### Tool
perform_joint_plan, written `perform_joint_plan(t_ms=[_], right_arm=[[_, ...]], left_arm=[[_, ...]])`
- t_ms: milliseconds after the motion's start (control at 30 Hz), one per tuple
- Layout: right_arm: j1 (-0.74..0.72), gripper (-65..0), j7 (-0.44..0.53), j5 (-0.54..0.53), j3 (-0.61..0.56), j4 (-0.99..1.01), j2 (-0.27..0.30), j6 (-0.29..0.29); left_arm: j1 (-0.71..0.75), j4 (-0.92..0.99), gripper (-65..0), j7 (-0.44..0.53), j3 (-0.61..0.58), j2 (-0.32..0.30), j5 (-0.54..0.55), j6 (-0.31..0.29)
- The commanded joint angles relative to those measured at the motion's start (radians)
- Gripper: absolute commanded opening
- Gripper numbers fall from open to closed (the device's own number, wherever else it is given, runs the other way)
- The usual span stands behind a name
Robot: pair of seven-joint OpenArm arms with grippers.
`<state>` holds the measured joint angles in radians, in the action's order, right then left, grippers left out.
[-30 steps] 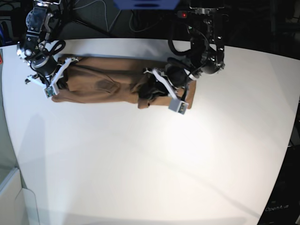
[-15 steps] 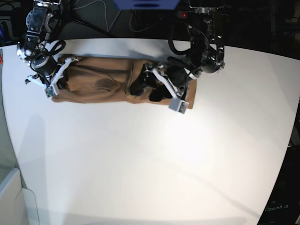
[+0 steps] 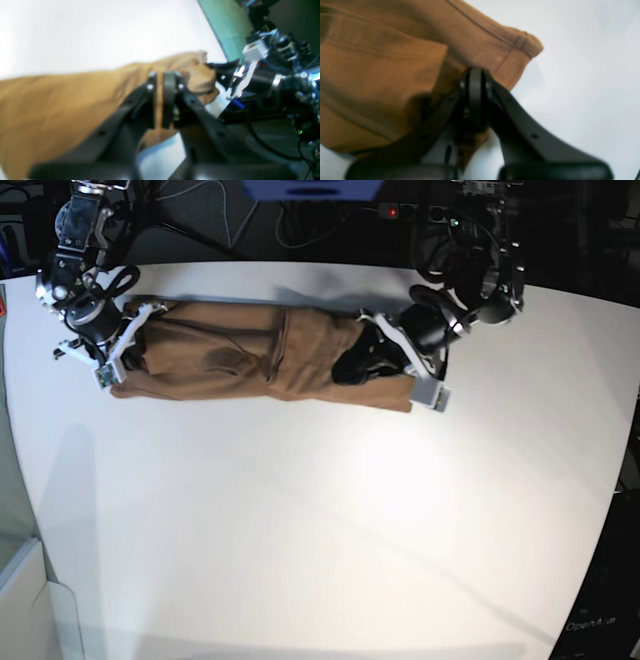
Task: Fold the T-shirt properly
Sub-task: 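Lay the carried end onto the shirt with the left gripper, then open the right gripper and release the shirt end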
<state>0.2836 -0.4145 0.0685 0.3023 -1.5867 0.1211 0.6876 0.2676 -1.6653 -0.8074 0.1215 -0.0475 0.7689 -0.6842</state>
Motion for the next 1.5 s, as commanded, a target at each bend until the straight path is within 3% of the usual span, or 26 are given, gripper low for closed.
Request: perform_joint_plan(t_ms=[0, 233, 533, 833, 1300, 1367, 1467], right_arm=[[0.006, -64.3, -0.024, 0.007, -0.001, -0.008, 0.007, 0.011], [0.006, -64.3, -0.024, 0.007, -0.001, -0.008, 0.007, 0.011], [0.006, -64.3, -0.024, 0.007, -0.001, -0.007, 0.007, 0.011], [0.006, -64.3, -0.024, 0.007, -0.001, -0.008, 0.009, 0.011], [0.032, -63.5, -0.036, 0.011, 0.013, -0.241, 0.042, 0.011], [0.044, -62.4, -0.059, 0.009, 0.031, -0.283, 0.042, 0.011], [0.045, -55.1, -0.128, 0.001, 0.067, -0.317, 0.036, 0.011]], left_arm=[[0.003, -0.019, -63.8, 0.016, -0.001, -0.013, 0.041, -0.014], [0.045, -0.005, -63.3, 0.029, 0.007, -0.061, 0.041, -0.014], [-0.049, 0.231, -63.3, 0.032, 0.008, -0.056, 0.039, -0.014], [-0.121, 0.426, -63.3, 0.125, -0.003, -0.044, 0.039, -0.014], [-0.08, 0.428, -63.3, 0.121, 0.004, -0.051, 0.041, -0.014], [-0.072, 0.428, -63.3, 0.121, 0.004, -0.051, 0.041, -0.014], [-0.046, 0.428, -63.3, 0.125, 0.007, -0.058, 0.041, -0.014]])
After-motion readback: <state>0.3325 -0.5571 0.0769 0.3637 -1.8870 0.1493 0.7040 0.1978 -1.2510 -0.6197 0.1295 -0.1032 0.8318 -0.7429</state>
